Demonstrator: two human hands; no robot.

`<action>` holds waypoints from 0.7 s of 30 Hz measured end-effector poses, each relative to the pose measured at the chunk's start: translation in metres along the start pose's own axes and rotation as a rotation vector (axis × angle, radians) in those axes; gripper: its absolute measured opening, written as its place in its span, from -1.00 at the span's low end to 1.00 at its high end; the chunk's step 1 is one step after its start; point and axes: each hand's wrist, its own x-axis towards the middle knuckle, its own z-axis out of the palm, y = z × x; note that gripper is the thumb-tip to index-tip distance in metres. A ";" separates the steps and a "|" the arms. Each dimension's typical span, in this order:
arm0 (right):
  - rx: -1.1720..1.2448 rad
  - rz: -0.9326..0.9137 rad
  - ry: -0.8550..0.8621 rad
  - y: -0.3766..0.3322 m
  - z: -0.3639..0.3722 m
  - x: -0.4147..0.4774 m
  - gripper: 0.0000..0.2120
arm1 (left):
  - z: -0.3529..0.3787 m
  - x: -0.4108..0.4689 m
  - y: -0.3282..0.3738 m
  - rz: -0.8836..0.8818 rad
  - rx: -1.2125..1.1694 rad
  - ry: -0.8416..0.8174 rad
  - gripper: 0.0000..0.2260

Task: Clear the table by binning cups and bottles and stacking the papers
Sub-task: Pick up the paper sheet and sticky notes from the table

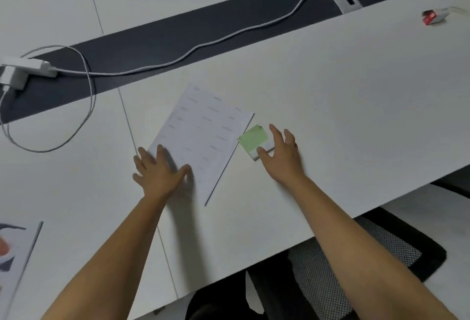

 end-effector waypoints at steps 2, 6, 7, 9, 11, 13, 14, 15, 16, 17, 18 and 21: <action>-0.106 -0.050 -0.002 0.003 0.020 0.015 -0.42 | 0.015 -0.009 -0.010 -0.045 0.015 -0.061 -0.17; -0.358 -0.234 -0.022 0.020 0.052 0.004 -0.49 | 0.028 -0.041 -0.021 -0.080 0.004 -0.018 -0.20; -0.359 -0.251 0.008 0.024 0.053 -0.002 -0.51 | 0.028 -0.049 -0.021 -0.098 -0.007 -0.011 -0.21; -0.339 -0.242 0.043 0.031 0.050 -0.014 -0.52 | 0.030 -0.063 -0.020 -0.144 -0.028 0.005 -0.21; -0.328 -0.223 0.049 0.038 0.044 -0.022 -0.46 | 0.031 -0.074 -0.017 -0.216 -0.088 0.034 -0.17; -0.306 -0.180 0.041 0.045 0.039 -0.030 -0.35 | 0.030 -0.077 -0.013 -0.274 -0.149 0.051 -0.09; -0.308 -0.153 0.038 0.049 0.038 -0.035 -0.29 | 0.028 -0.075 -0.011 -0.301 -0.160 0.050 -0.05; -0.324 -0.126 0.037 0.052 0.037 -0.039 -0.23 | 0.026 -0.071 -0.010 -0.329 -0.163 0.039 -0.01; -0.341 -0.098 0.040 0.055 0.037 -0.042 -0.17 | 0.023 -0.066 -0.009 -0.355 -0.167 0.018 0.01; -0.347 -0.066 0.046 0.059 0.037 -0.046 -0.12 | 0.019 -0.061 -0.008 -0.374 -0.179 -0.005 0.03; -0.334 -0.028 0.053 0.061 0.038 -0.049 -0.08 | 0.017 -0.057 -0.007 -0.381 -0.200 -0.026 0.03; -0.239 0.074 0.064 0.066 0.039 -0.061 0.02 | 0.016 -0.052 -0.007 -0.353 -0.268 -0.046 -0.03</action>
